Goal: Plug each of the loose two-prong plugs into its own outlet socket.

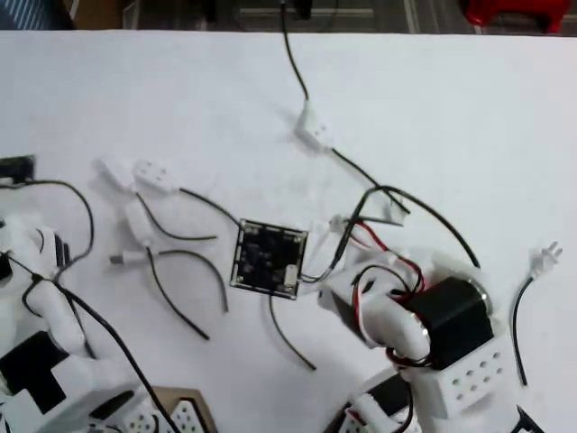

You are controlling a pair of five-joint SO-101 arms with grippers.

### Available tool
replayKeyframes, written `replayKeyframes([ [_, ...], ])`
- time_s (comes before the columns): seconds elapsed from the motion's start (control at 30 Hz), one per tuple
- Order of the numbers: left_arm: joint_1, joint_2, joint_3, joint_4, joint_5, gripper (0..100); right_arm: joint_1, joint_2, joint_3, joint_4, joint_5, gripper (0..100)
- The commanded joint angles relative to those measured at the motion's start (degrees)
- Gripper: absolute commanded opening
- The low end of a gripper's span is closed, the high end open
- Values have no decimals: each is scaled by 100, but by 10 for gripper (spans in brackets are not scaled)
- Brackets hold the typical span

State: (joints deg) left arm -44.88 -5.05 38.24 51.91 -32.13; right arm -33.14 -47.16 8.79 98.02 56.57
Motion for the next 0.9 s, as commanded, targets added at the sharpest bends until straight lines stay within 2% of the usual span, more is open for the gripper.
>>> replayKeyframes([
  [0.0, 57, -101, -18, -35, -624, 221, 75, -75, -26, 40, 44, 22],
  [0.2, -66, -145, -88, -26, -633, 225, 75, -75, -18, 40, 53, 22],
  [0.37, 48, -136, -70, 624, -536, 225, 66, -66, -18, 40, 53, 22],
  [0.53, 119, -101, -44, 774, 765, 225, 40, -40, -18, 40, 53, 22],
  [0.7, 119, -92, -35, 580, 2119, 225, 31, -75, 114, 40, 53, 22],
  [0.8, 119, -84, 70, 281, 2593, 225, 31, -75, 387, 31, 53, 22],
  [0.87, 119, -84, 202, 0, 2637, 225, 48, -75, 501, 31, 53, 22],
])
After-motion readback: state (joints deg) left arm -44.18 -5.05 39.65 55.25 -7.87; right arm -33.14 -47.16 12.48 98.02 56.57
